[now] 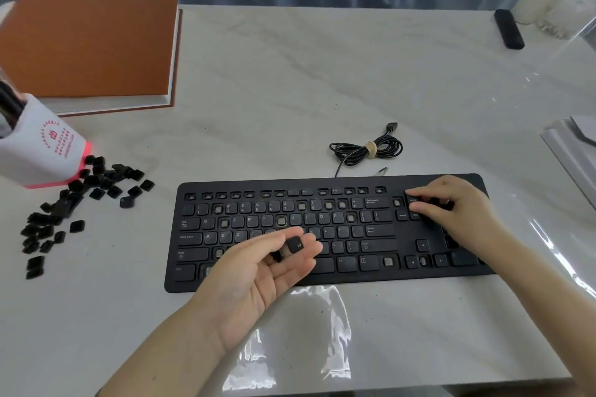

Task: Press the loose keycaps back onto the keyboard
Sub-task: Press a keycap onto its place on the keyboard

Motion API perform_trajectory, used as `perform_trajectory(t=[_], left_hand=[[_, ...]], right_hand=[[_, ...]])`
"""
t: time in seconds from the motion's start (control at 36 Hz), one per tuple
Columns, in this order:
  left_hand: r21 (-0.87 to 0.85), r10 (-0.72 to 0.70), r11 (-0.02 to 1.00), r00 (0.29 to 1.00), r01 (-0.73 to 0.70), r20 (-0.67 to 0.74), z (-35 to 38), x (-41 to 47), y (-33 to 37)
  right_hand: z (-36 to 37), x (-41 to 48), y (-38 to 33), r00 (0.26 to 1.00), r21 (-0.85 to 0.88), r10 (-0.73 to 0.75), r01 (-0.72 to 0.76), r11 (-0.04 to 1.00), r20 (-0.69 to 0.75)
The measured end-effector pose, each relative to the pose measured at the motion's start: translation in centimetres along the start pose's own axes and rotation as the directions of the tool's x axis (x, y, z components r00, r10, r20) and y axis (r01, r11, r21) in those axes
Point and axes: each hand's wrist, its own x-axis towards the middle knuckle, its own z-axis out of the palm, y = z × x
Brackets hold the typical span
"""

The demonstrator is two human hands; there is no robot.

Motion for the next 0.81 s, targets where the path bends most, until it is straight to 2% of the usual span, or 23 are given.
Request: perform_trajectory(t=[0.28,0.39,0.44,0.5,0.56,0.81], left_hand=[[-0.008,-0.017,1.000,1.000,0.017,0.022,0.4,-0.2,0.2],[0.027,0.008,1.000,1.000,-0.008,-0.010,0.3,0.0,0.0],[0.040,0.019,0.999,0.999,-0.018,-0.031,0.1,0.1,-0.1],[0.039,0.020,0.999,0.999,-0.018,-0.051,-0.2,0.2,-0.3],[0.045,0.015,0.999,0.998,-0.013,-0.063,-0.3,0.3,-0.4],[0.121,0.053,0.992,0.996,-0.044,-0.075,-0.7,0.3,-0.2]], right_hand=[[0.5,-0.4,0.4,0.998,-0.023,-0.020,0.019,1.000,-0.066],[0.8,-0.6,0.2,0.994,-0.115,-0.025,0.013,0.993,-0.105],[1.4,-1.2,0.2,0.970,-0.253,-0.141,0.088,0.963,-0.198],[2.0,-1.9,0.4,0.911,-0.415,-0.313,0.185,0.891,-0.267],[2.4,-2.3,0.7,0.875,-0.490,-0.388,0.213,0.845,-0.289],[3.1,-3.2,0.7,0.901,-0.550,-0.335,0.138,0.824,-0.275]])
